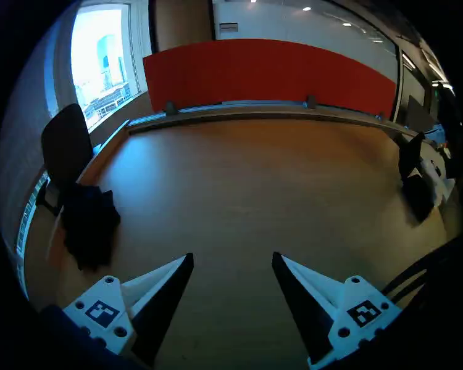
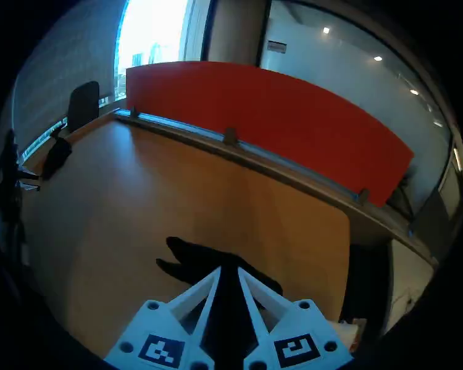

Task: Fold towel

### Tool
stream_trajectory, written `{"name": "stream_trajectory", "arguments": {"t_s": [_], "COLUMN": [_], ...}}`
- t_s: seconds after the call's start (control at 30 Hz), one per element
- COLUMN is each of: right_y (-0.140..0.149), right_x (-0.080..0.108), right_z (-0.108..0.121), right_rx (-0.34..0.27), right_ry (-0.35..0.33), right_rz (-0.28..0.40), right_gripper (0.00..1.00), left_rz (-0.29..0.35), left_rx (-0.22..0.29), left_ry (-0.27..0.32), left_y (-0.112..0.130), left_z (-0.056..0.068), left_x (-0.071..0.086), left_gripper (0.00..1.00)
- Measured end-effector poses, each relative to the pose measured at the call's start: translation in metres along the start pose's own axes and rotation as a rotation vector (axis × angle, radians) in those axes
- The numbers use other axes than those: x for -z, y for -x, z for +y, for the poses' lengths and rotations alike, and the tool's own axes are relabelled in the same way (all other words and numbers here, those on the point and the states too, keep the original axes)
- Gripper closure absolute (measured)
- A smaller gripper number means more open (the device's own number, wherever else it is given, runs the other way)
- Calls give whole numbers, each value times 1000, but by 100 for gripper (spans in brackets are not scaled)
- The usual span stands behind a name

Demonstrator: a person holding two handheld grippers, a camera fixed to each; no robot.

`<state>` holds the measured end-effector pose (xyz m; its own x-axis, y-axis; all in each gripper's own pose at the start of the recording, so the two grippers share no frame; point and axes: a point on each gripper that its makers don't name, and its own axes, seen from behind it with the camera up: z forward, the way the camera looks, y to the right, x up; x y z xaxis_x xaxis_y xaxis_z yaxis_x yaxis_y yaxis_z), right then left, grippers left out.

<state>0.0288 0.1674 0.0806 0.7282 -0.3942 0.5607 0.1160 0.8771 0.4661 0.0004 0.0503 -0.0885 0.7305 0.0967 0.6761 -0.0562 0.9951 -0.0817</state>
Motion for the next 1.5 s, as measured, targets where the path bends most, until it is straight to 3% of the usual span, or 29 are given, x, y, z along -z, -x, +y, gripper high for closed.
{"name": "stream_trajectory", "arguments": {"t_s": [0.53,1.03,1.5], "right_y": [86,149,216], "right_x": [37,59,69], "right_z": [-7,-9,-5], "right_rx": [-57,-73,-145], "right_ry": [6,25,67], "right_rz": [-101,-206,-320], "right_gripper": [95,95,95], "left_rz": [0,-3,-6], "left_rx": [-19,-25,-34], "left_ry": [24,28,26], "left_y": [1,2,2], "left_z": [12,14,14], "left_x": [-2,0,0], "left_gripper": [6,6,6]}}
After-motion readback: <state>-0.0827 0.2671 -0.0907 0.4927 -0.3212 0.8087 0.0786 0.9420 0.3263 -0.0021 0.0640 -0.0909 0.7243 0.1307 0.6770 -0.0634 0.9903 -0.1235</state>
